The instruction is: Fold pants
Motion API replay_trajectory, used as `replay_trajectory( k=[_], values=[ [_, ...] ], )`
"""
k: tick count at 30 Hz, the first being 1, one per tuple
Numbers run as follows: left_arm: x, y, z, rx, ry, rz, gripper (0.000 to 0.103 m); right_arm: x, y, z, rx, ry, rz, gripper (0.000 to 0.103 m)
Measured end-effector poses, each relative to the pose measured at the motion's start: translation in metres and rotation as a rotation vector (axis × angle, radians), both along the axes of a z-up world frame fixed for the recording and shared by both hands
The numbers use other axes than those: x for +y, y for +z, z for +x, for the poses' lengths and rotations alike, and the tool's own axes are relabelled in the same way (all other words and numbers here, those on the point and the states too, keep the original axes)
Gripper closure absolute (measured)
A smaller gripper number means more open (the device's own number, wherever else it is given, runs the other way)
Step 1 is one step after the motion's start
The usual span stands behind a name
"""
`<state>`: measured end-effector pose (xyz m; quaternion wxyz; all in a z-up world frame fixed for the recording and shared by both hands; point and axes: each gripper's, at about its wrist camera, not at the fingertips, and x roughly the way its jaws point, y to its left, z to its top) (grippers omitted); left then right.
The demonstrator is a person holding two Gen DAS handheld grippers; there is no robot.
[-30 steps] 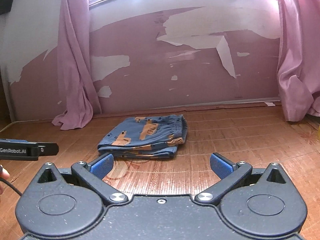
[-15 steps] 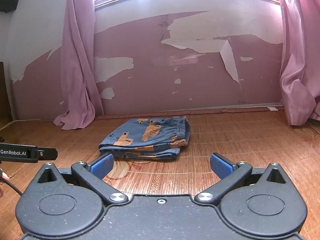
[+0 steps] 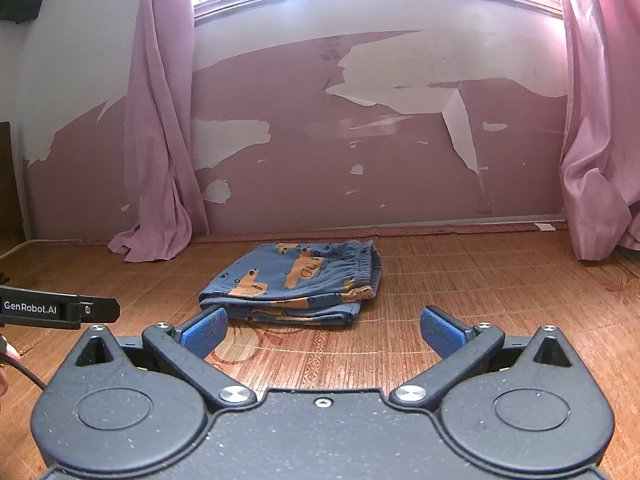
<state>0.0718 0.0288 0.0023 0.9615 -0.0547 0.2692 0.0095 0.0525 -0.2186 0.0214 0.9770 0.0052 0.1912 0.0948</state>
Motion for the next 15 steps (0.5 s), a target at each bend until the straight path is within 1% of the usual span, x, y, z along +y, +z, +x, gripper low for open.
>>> replay_trajectory(
  k=[15],
  values=[
    [0.0014, -0.0008, 0.0003, 0.012, -0.001, -0.002, 0.0, 0.0008, 0.0004, 0.0009, 0.004, -0.001, -0.002, 0.001]
  ],
)
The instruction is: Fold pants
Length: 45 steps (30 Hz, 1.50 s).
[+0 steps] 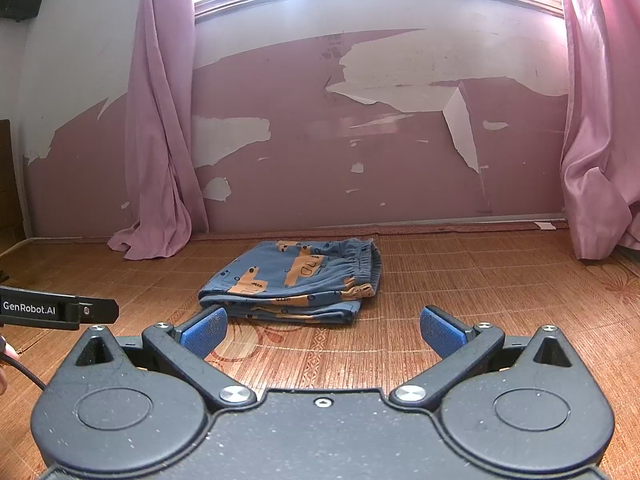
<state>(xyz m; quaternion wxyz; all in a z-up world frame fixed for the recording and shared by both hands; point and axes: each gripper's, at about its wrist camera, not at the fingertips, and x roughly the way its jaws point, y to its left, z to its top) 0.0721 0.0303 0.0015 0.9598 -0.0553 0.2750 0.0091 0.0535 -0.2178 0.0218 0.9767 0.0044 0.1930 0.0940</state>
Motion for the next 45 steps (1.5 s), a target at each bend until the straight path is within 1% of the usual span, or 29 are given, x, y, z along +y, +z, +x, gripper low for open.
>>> replay_trajectory(
  k=[45],
  values=[
    [0.0004, -0.0021, -0.002, 0.013, -0.002, 0.005, 0.0, -0.0007, -0.0003, 0.0004, 0.002, 0.001, 0.0, 0.001]
  ],
)
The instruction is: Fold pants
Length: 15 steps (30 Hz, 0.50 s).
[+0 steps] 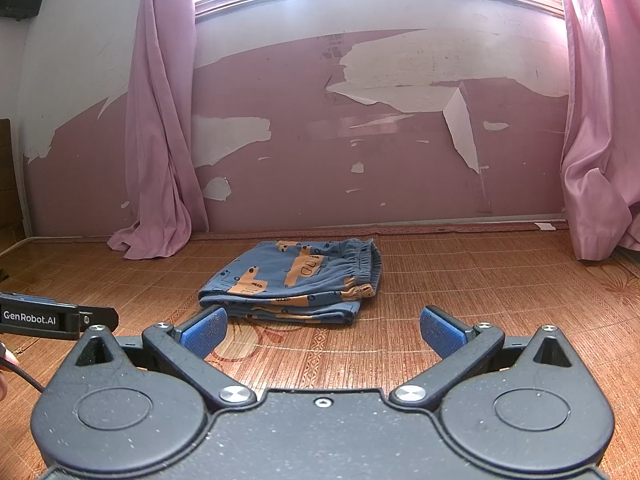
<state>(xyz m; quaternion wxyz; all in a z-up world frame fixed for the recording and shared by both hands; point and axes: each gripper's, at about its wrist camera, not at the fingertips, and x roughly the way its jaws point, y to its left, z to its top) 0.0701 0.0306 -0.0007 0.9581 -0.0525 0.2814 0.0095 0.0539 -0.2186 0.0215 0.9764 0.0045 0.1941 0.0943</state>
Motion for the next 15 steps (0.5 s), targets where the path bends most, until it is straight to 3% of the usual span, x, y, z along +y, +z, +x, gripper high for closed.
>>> replay_trajectory(
  k=[15],
  values=[
    [-0.001, -0.0004, -0.001, 0.009, 0.01, 0.005, 0.0, -0.0001, 0.0001, 0.0001, 0.001, 0.0, -0.001, 0.001]
  ],
)
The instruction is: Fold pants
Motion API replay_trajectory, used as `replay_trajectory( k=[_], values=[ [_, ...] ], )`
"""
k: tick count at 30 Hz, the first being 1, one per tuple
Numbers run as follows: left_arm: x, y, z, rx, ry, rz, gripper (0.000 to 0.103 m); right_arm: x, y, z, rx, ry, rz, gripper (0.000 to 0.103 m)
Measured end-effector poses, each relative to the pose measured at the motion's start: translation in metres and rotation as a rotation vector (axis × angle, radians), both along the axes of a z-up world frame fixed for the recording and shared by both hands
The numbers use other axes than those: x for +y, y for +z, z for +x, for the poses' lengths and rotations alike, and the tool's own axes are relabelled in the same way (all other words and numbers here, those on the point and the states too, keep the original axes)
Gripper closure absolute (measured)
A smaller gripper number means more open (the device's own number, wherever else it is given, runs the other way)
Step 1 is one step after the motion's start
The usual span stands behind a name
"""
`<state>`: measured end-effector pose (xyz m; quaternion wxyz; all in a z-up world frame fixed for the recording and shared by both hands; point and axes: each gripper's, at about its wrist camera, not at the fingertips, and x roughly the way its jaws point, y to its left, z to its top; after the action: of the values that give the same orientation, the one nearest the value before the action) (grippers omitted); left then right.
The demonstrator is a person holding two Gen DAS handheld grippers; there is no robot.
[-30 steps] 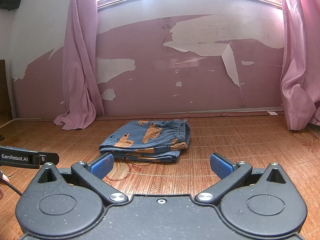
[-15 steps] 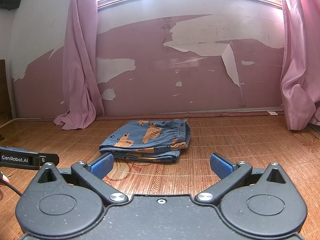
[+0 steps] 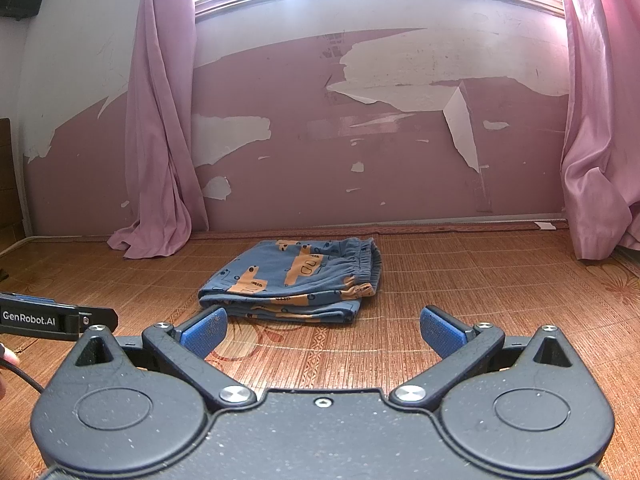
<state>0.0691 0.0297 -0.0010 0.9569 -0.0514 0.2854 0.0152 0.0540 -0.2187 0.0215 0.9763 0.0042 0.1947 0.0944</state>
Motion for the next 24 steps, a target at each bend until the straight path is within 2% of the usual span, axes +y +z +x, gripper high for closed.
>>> replay_trajectory(
  k=[3, 24],
  values=[
    [-0.001, 0.0004, 0.0012, 0.024, 0.019, 0.015, 0.0, 0.0001, 0.0001, 0.0, 0.0, 0.0, 0.0, 0.001],
    [-0.0024, 0.0018, 0.0017, 0.025, 0.002, 0.027, 0.0, 0.0001, -0.0003, 0.0001, 0.003, 0.003, -0.002, 0.001]
  ],
)
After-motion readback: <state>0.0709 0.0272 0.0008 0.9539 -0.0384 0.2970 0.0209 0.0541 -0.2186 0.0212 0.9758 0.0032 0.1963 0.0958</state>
